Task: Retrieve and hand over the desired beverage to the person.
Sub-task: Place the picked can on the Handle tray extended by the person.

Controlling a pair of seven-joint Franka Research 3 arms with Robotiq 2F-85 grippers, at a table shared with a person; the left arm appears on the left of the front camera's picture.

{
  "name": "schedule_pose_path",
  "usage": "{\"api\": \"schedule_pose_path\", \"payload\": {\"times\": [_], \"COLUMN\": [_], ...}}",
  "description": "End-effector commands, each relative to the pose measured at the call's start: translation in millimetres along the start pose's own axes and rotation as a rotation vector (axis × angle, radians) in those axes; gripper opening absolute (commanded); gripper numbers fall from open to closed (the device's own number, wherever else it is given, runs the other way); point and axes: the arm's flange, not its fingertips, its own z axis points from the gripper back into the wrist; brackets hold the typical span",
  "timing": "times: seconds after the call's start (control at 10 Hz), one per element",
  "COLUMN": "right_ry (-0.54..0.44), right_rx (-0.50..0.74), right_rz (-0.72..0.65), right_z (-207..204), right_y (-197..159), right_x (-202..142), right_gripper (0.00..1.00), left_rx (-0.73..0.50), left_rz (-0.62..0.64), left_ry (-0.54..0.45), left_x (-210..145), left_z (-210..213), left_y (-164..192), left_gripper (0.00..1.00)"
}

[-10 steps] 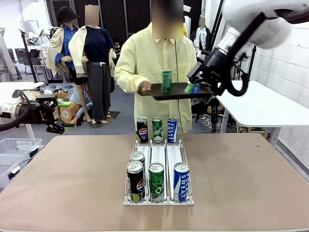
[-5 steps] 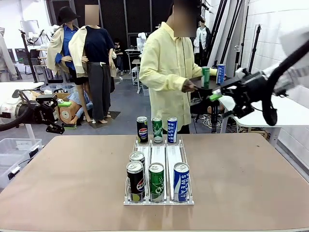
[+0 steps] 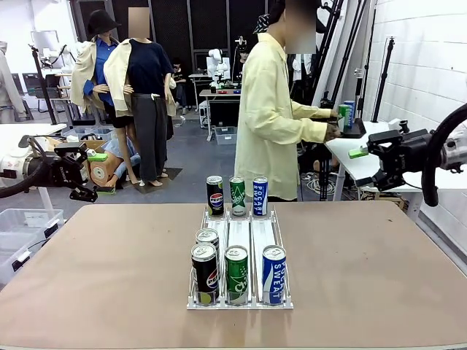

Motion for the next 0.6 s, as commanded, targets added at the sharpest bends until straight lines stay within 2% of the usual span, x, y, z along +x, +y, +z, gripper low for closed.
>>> {"api": "schedule_pose_path", "payload": {"times": [0.0, 0.1, 0.2, 0.5], "right_ry": [0.02, 0.077, 0.098, 0.104], "right_rx": [0.126, 0.178, 0.177, 0.168], "right_rz": [0.015, 0.041, 0.038, 0.033], "right_z": [5, 10, 14, 15], "right_y": [-14, -15, -15, -12], "right_x": [-12, -11, -10, -9], "right_gripper": [1.0, 1.0, 1.0, 1.0], "left_rx": [0.0, 0.0, 0.0, 0.0], "left_rz": [-0.005, -0.005, -0.005, -0.005], "left_ry": [-0.002, -0.002, -0.002, -0.002], "left_x": [0, 0, 0, 0], "left_z": [1, 1, 1, 1], "left_y": [-2, -2, -2, -2], "left_gripper": [1.0, 1.0, 1.0, 1.0]}}
